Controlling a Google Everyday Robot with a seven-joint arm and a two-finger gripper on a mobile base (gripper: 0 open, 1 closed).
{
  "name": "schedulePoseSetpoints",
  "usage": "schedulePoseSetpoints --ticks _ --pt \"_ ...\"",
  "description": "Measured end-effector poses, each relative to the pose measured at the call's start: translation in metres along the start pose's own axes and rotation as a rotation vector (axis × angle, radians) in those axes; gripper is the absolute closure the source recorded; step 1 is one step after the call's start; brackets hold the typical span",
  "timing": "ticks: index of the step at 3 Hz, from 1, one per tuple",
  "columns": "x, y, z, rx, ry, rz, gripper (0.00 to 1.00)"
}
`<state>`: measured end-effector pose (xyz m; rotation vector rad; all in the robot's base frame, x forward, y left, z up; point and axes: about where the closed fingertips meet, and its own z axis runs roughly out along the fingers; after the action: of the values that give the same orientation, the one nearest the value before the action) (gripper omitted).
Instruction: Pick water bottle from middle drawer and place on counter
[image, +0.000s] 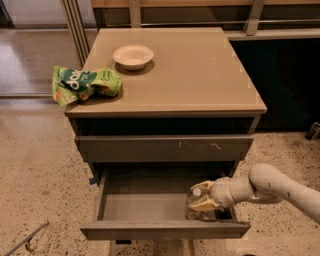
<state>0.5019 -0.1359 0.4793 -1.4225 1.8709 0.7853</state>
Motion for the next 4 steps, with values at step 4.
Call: schedulePoseSetpoints --ticks 4 --pt "-0.029 0.008 -0.022 -0.009 -0.021 -0.022 1.0"
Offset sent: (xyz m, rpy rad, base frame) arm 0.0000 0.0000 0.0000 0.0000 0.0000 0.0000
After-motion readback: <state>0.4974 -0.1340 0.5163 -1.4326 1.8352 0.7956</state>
